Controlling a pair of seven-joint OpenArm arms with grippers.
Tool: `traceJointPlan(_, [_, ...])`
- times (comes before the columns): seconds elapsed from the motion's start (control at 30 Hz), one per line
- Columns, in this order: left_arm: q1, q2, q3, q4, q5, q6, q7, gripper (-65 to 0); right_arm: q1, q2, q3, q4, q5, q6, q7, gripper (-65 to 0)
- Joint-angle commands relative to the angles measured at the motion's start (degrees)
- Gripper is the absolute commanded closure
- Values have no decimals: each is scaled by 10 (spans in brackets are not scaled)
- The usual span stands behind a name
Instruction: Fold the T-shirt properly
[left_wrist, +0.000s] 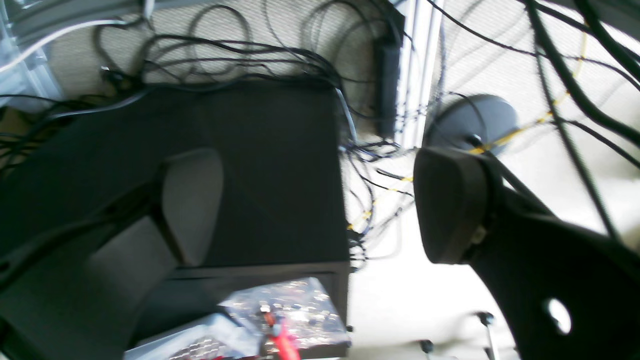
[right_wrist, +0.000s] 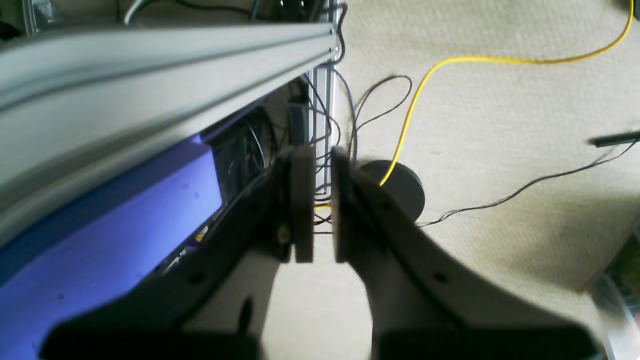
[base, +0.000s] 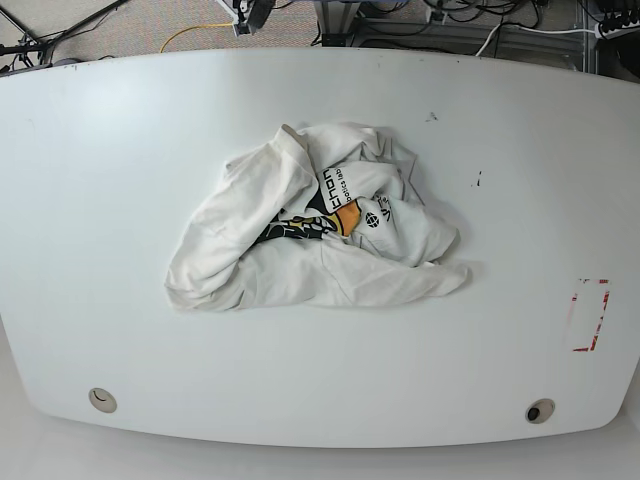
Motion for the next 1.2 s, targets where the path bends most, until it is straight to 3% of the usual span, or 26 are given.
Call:
traceJointPlan(0.0, [7, -13, 0, 16, 2, 3, -3, -549, -3, 2, 0, 5, 0, 4, 8, -51])
traceJointPlan(0.27, [94, -27, -2, 176, 1, 5, 0, -549, -49, 3, 2, 58, 0, 4, 10, -49])
traceJointPlan(0.53, [160, -29, -4, 259, 0, 5, 0, -547, -116, 19, 4, 170, 0, 2, -22, -49])
traceJointPlan(1.03, [369, -113, -7, 563, -1, 6, 0, -547, -298, 62, 44, 396, 0, 1, -27, -49])
traceJointPlan(1.17, [437, -123, -48, 648, -1, 6, 0, -547, -345, 79, 54, 460, 0, 1, -27, -49])
